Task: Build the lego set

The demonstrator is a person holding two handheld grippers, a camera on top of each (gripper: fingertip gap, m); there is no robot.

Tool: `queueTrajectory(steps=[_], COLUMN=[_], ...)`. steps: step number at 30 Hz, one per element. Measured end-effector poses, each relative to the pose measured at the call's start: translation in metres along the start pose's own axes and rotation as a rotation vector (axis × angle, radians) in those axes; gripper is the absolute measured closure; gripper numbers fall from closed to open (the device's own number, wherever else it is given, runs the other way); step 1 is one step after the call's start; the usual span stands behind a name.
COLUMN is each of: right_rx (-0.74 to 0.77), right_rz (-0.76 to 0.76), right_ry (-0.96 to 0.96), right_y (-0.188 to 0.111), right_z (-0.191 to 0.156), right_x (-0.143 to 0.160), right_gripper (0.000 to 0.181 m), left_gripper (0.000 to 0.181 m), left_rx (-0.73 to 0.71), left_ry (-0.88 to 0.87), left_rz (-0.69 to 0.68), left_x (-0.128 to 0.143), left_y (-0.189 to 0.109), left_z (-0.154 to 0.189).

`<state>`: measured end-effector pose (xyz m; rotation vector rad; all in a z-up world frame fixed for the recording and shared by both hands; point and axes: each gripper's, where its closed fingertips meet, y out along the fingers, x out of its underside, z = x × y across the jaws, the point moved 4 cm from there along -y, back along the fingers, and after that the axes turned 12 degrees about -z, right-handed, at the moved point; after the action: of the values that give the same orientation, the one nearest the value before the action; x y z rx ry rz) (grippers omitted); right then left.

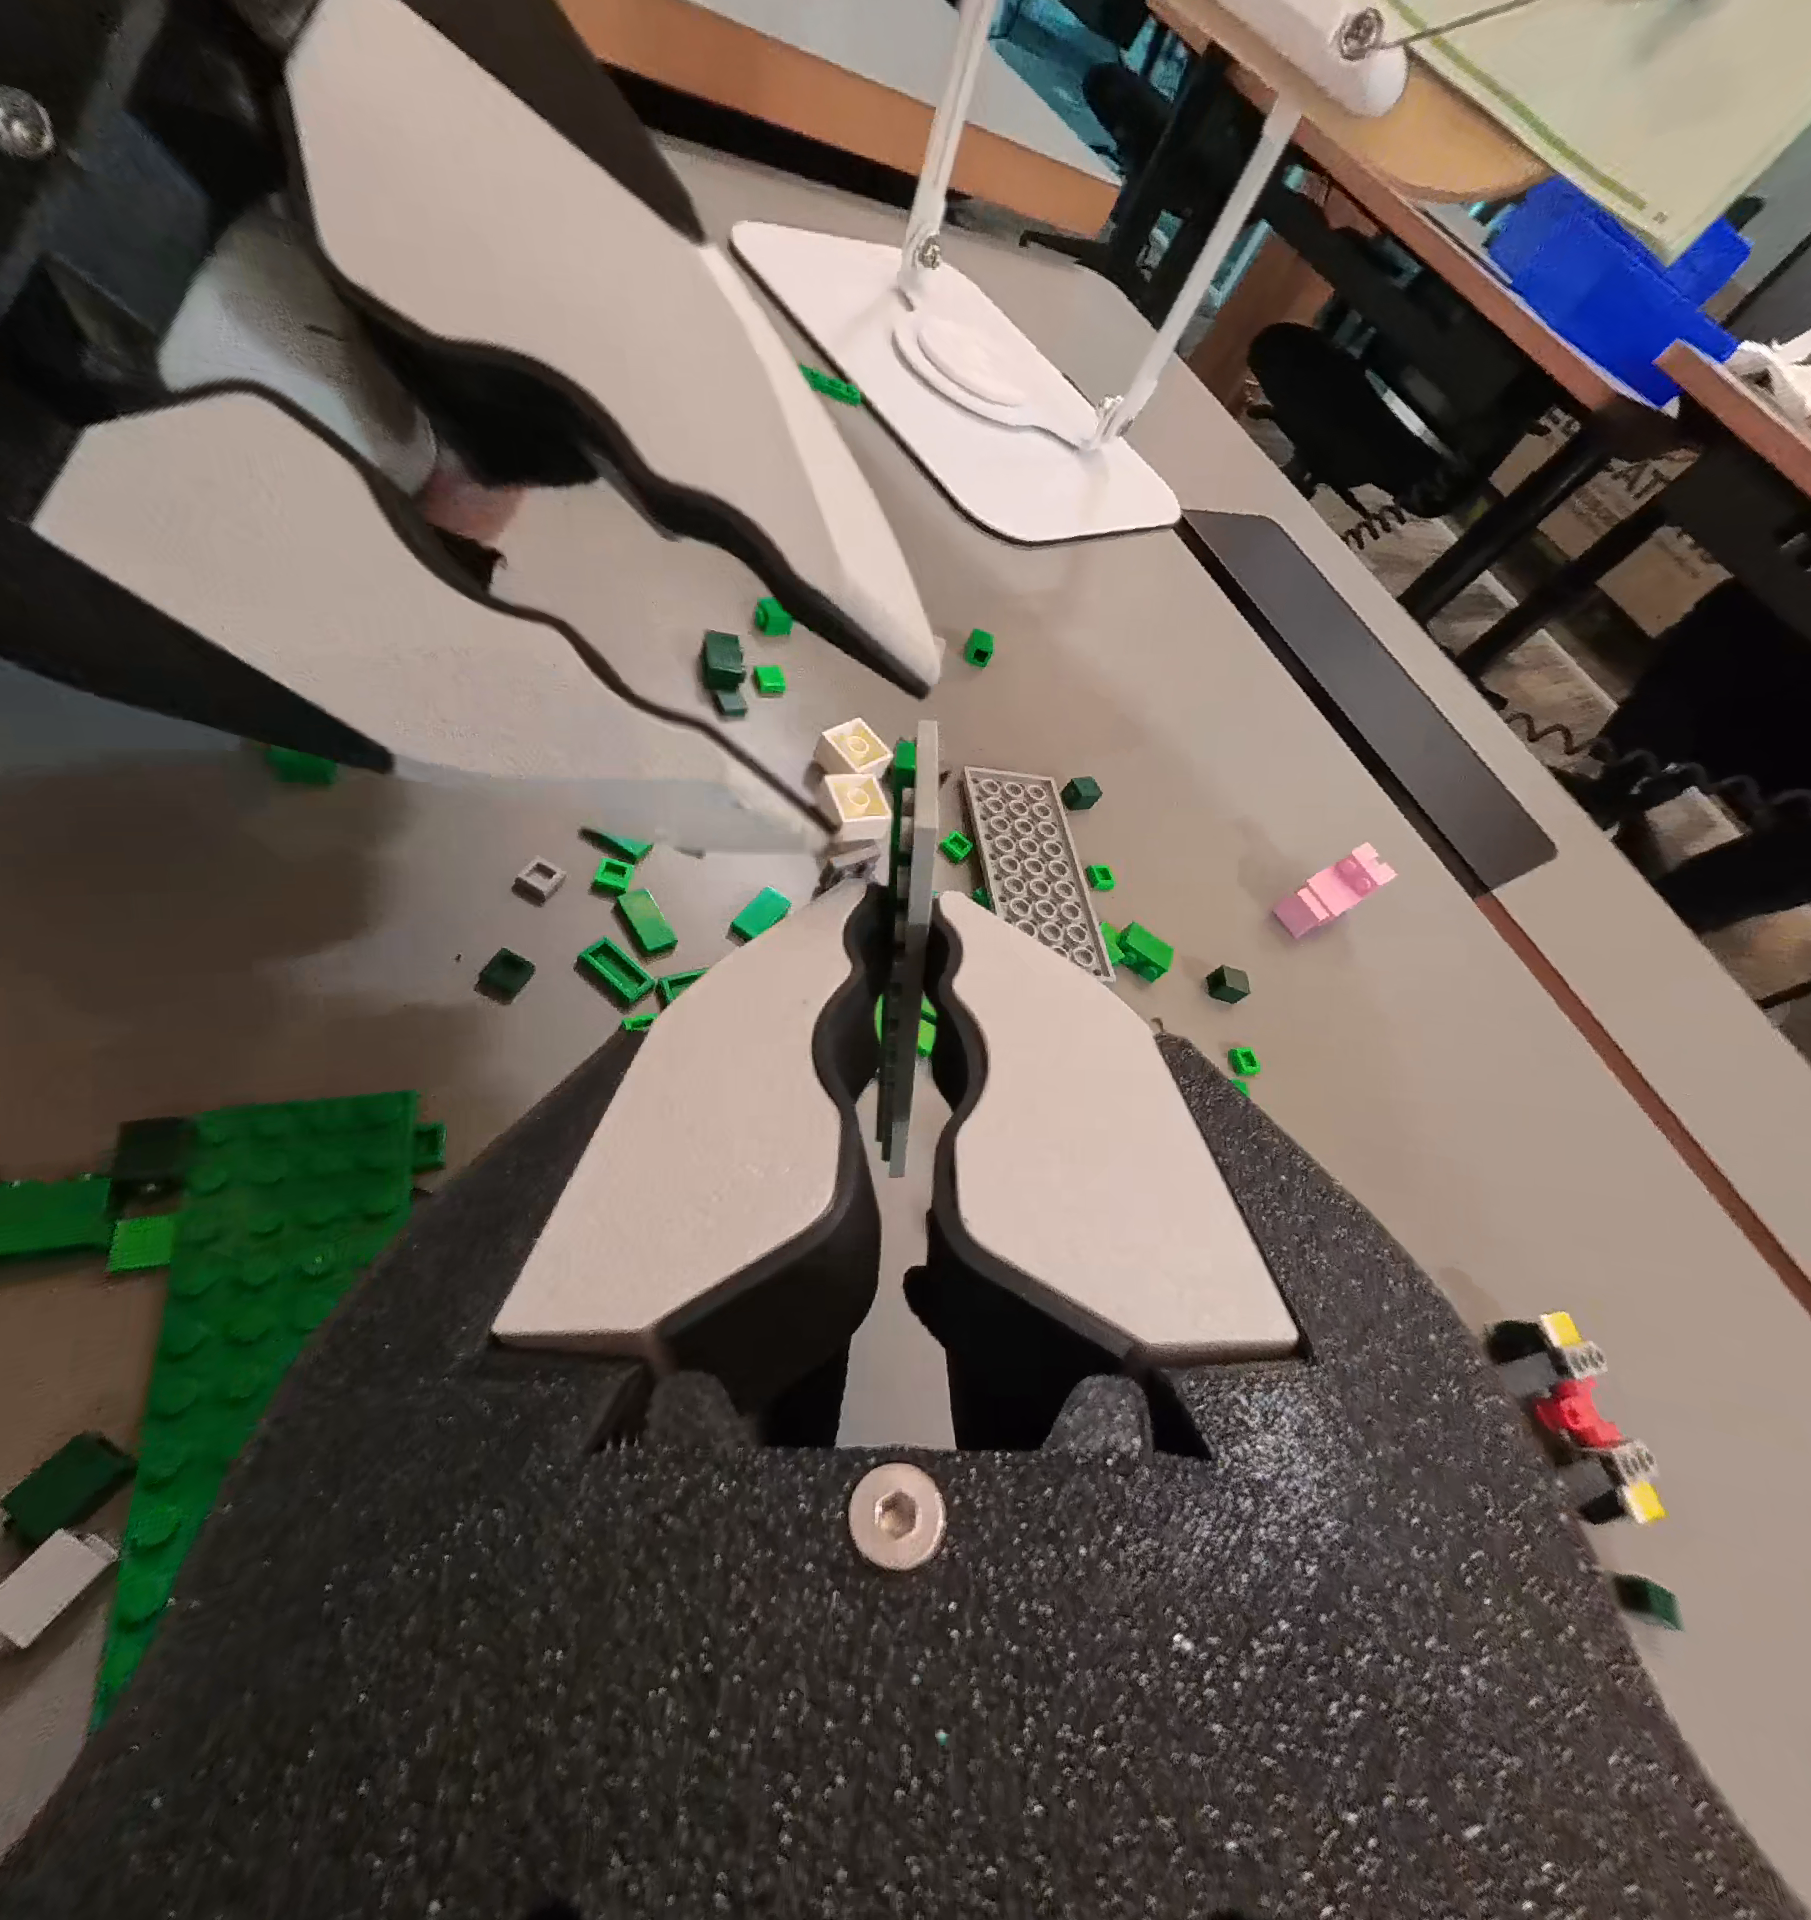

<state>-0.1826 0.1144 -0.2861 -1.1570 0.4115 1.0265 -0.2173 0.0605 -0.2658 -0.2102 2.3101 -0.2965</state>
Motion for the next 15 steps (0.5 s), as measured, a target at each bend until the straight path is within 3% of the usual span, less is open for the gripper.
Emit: queueTrajectory(steps=[8,15], right_rx=[0.05,0.047], right_rz=[-0.043,-0.041], right_ry=[-0.078,0.048], right_y=[0.005,0.007], right_z=[-0.004,0.002], right_x=[0.002,0.006], right_gripper=[0.177,0.176], left_gripper=[0.167,0.181], left_rx=[0.017,0.047], left_ry=[0.059,0.038], left_rz=[-0.039,-0.086], left_x=[0.004,0.009], left_y=[0.004,0.01], left_z=[0.007,0.011])
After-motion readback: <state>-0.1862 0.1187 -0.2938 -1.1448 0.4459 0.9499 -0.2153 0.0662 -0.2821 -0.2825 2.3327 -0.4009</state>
